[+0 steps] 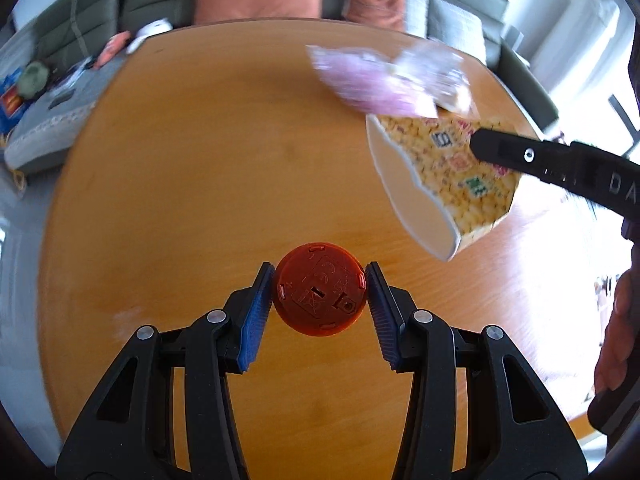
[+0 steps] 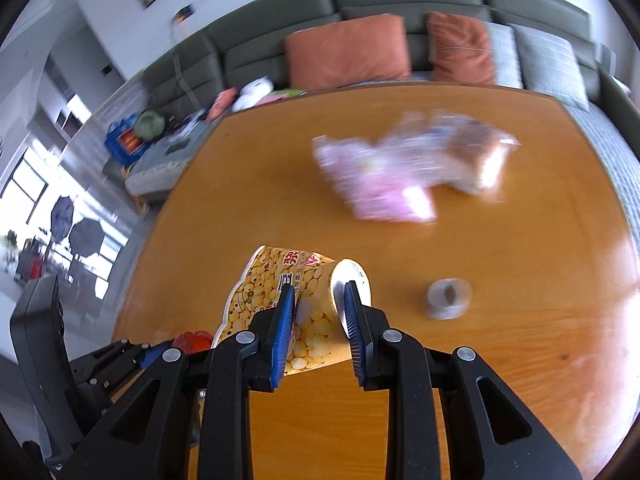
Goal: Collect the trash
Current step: 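Grasp the yellow printed paper cup with the right tool while the left tool grasps the red lid, then carry the cup and red lid over the black bin and release both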
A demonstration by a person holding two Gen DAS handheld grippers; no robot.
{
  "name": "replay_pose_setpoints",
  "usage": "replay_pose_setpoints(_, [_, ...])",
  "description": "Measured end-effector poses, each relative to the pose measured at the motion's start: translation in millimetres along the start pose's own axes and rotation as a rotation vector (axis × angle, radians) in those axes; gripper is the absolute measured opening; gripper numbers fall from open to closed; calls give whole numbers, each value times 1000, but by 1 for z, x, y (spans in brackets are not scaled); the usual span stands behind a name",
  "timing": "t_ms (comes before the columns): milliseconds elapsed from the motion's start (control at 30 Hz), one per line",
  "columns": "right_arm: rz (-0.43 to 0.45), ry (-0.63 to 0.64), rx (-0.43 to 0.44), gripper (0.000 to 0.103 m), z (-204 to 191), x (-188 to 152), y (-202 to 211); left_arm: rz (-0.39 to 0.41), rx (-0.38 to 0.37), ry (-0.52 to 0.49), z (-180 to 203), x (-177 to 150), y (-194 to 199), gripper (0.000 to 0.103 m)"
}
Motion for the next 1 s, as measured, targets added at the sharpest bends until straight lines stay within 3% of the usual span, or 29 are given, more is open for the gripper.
replay_pose_setpoints(167, [-41,79,57,27,-78,-5,-24,24,37,92,-61,-19,17,46])
replay_pose_setpoints(367, [-92,180,131,27,-171,-7,-54,54,94,222,-156,-36,41,46])
replay_pose_setpoints(600, [-151,315,209,27,-281,-14,-91,60,174,413,-273,-79,66,46])
replay_pose_setpoints(800, [-179,412,252,27,-347,-18,-110,42,244,531,-344,-113,80,46])
replay_pose_setpoints(1000, [-222,494,283,27,-403,-32,-134,11,294,615,-389,-142,86,46])
Point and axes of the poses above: each gripper's, at about its wrist camera, not at the fingertips, and y roughly against the way its jaws point, z to its right, x to its top, the point moved 6 cm from there along -y, roughly the way its jaws point
